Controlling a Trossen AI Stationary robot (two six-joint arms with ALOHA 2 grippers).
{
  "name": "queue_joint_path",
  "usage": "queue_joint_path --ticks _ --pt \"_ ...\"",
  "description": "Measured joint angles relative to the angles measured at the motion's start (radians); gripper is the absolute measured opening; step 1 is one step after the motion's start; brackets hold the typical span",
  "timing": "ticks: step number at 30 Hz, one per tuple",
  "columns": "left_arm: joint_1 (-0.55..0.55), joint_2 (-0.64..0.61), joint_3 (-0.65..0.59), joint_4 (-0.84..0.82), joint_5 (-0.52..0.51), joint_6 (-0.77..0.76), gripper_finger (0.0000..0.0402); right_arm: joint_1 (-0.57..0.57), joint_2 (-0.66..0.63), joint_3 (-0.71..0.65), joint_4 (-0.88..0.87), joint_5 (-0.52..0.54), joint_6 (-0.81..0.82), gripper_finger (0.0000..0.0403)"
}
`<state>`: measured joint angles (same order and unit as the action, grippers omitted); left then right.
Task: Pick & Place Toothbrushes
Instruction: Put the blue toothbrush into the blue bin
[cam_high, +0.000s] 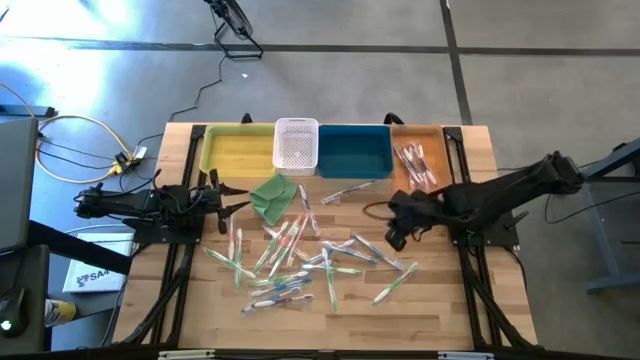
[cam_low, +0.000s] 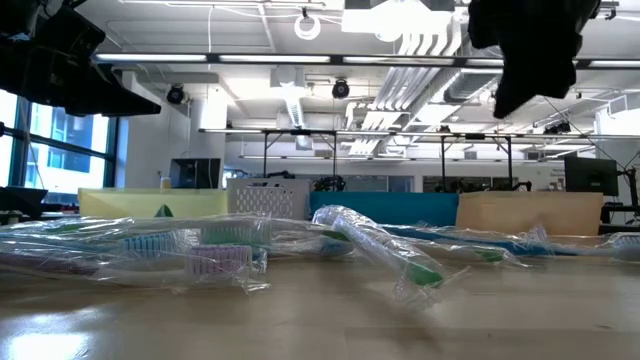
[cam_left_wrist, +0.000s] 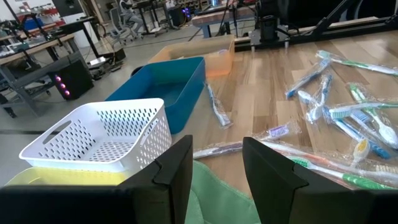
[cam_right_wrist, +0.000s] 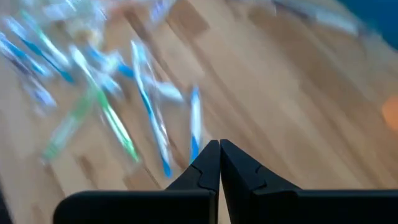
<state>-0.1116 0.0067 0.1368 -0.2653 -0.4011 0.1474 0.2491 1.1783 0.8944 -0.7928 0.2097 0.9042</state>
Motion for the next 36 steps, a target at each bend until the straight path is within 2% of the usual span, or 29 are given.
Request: queue_joint_path --ticks 5,10,16,20,24,31,36 --pt "0.0 0.0 0.0 -0.005 0.0 0.0 0.0136 0.008 0.128 0.07 -0.083 -0.076 0.021 0.0004" --pt "0.0 0.0 0.0 -0.036 0.0 0.001 0.0136 0.007 0.233 0.099 -0.082 -0.178 0.011 0.0004" --pt "0.0 0.0 0.0 -0.055 0.0 0.002 0.0136 0.007 0.31 0.1 -0.076 -0.301 0.015 0.0004" --pt "0.0 0.0 0.0 -0.056 0.0 0.006 0.0136 0.007 0.334 0.1 -0.038 -0.346 0.015 0.001" --pt "0.0 0.0 0.0 -0.06 0.0 0.006 0.0136 0.008 0.336 0.1 -0.012 -0.359 0.015 0.0041" --pt "0.0 0.0 0.0 -0.081 0.0 0.006 0.0136 0.014 0.336 0.09 -0.009 -0.282 0.012 0.0131" --pt "0.0 0.0 0.0 -0.094 0.0 0.006 0.0136 0.027 0.336 0.058 -0.007 -0.28 0.037 0.015"
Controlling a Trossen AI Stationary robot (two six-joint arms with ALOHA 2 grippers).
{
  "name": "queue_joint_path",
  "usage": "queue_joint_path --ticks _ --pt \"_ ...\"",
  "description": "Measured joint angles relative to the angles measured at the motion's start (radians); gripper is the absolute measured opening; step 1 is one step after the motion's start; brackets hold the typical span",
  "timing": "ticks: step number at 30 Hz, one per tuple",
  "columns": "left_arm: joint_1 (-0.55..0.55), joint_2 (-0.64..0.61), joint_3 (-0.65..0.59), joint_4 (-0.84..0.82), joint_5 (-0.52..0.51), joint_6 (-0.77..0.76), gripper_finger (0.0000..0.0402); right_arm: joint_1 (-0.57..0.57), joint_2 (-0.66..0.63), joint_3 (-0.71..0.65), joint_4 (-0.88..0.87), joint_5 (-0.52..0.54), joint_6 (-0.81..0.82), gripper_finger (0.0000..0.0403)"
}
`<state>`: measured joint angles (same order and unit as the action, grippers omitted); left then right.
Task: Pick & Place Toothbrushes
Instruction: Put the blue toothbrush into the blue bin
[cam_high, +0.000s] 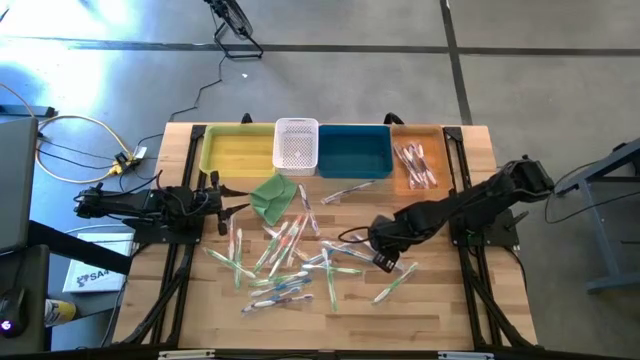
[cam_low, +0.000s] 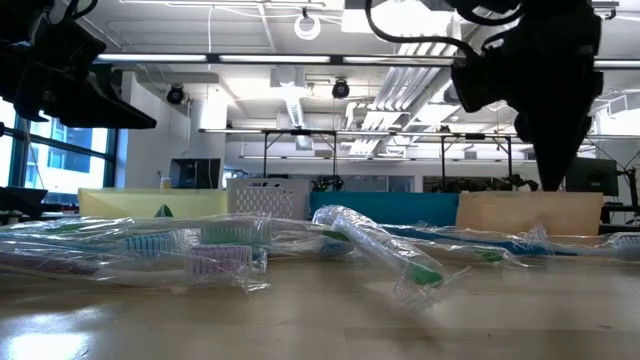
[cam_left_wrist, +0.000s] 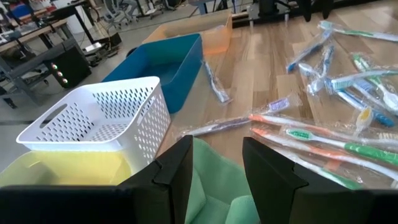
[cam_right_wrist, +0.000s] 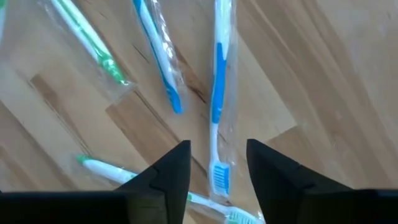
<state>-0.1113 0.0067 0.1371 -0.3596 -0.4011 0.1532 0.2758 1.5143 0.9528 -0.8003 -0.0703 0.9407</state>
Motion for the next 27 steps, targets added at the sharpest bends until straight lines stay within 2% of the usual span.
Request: queue_joint_path --ticks 14,27 --pt "0.0 0.0 0.0 -0.002 0.0 0.0 0.0136 0.065 0.005 -0.069 0.106 0.07 0.061 0.0142" --pt "0.0 0.0 0.0 -0.006 0.0 -0.001 0.0136 0.111 0.172 -0.068 0.172 0.051 0.03 0.0138"
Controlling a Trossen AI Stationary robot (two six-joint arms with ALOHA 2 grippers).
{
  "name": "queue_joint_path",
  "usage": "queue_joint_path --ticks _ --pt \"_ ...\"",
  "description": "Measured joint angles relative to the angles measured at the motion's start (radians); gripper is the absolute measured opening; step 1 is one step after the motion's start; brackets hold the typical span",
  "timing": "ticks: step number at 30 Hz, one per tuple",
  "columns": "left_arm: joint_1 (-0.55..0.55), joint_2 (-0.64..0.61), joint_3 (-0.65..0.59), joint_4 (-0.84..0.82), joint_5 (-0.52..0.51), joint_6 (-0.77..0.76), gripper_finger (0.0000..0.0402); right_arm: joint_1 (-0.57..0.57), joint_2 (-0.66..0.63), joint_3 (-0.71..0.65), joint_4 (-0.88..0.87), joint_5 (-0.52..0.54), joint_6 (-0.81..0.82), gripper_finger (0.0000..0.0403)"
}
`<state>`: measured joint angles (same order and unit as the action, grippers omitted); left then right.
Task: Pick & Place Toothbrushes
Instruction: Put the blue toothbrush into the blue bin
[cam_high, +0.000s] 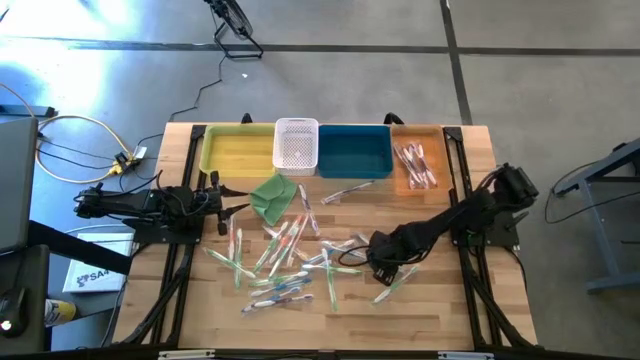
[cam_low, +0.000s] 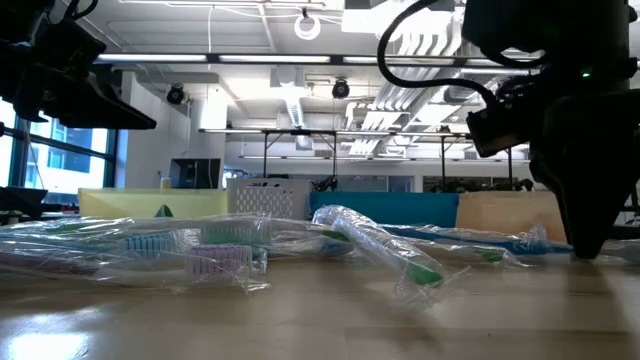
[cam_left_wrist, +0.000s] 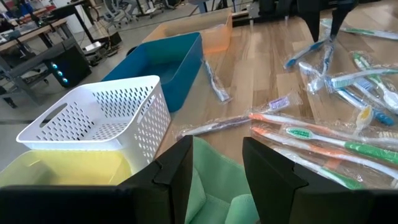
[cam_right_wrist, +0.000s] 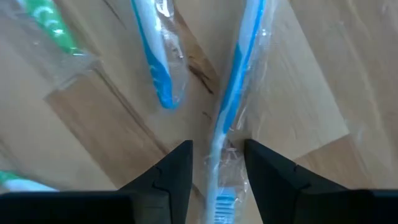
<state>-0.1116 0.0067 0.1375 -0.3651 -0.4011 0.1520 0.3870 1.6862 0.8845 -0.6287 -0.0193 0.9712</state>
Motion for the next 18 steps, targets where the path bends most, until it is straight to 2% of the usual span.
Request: queue_joint_path --ticks 8,18 --pt "0.0 0.0 0.0 -0.001 0.0 0.001 0.0136 0.006 0.018 0.001 0.002 0.015 0.0 0.0127" --pt "0.0 0.0 0.0 -0.001 0.0 0.002 0.0136 0.005 0.02 0.0 0.008 0.003 0.0 0.0035"
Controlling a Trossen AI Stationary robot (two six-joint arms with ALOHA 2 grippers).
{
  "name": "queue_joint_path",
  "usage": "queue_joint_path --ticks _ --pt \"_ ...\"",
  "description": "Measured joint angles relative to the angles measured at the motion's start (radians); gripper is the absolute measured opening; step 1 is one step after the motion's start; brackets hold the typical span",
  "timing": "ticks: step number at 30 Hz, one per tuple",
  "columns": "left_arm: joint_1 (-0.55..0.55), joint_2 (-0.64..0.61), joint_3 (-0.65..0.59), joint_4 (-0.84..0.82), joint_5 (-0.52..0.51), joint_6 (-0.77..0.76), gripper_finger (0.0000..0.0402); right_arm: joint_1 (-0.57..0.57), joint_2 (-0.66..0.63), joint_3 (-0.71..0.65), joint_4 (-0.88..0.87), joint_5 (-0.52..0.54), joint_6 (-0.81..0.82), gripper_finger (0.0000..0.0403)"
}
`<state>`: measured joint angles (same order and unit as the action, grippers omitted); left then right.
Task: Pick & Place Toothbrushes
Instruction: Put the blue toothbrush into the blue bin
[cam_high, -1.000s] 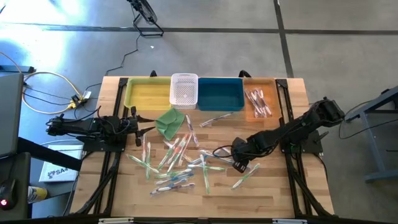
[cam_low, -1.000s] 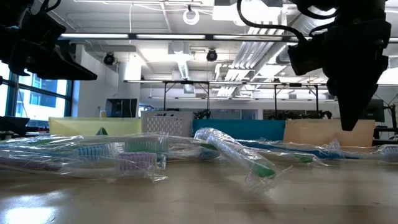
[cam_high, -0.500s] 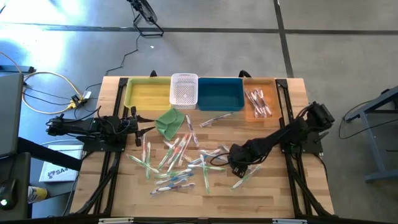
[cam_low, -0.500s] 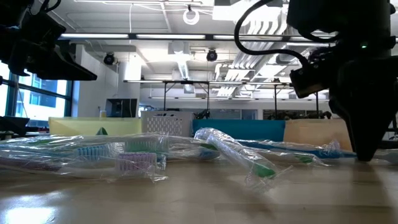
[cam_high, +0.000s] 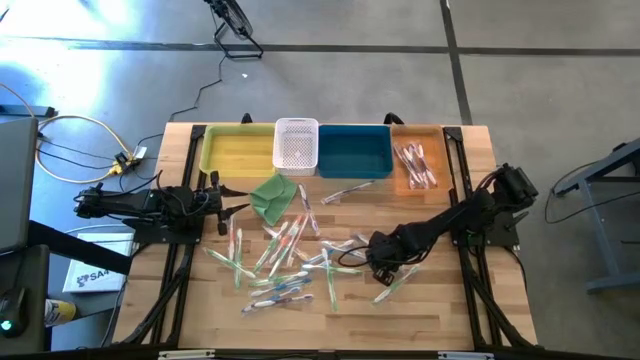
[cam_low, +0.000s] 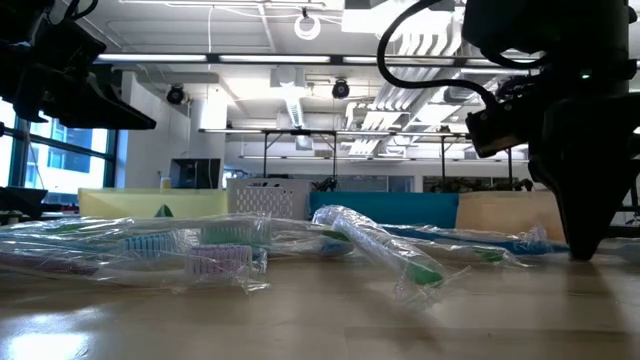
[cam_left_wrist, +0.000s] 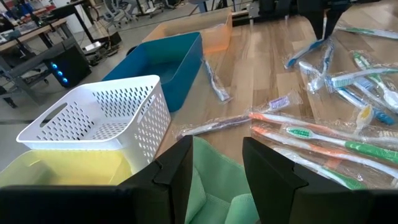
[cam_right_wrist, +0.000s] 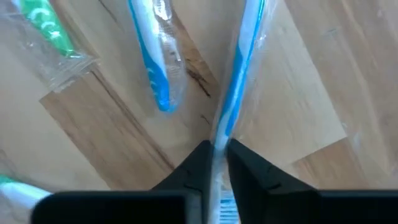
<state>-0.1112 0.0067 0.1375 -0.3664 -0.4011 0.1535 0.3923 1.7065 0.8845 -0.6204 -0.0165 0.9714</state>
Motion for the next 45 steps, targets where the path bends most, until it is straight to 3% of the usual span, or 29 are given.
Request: queue_joint_path --ticks 3,11,29,36,45 --pt "0.0 0.0 0.0 0.0 0.0 0.0 0.0136 0.0 0.0 0.0 0.004 -0.015 -0.004 0.0013" --pt "0.0 0.0 0.0 0.0 0.0 0.0 0.0136 -0.001 -0.048 -0.006 -0.005 -0.031 -0.008 0.0008" --pt "0.0 0.0 0.0 0.001 0.0 0.0 0.0136 -0.047 -0.289 -0.004 -0.112 0.149 -0.008 0.0005" --pt "0.0 0.0 -0.001 0.003 0.0 0.0 0.0136 -0.096 -0.366 0.017 -0.122 0.198 -0.088 0.0004" --pt "0.0 0.0 -0.001 0.004 0.0 -0.001 0.0136 -0.219 -0.381 0.139 -0.181 0.289 -0.346 0.0004"
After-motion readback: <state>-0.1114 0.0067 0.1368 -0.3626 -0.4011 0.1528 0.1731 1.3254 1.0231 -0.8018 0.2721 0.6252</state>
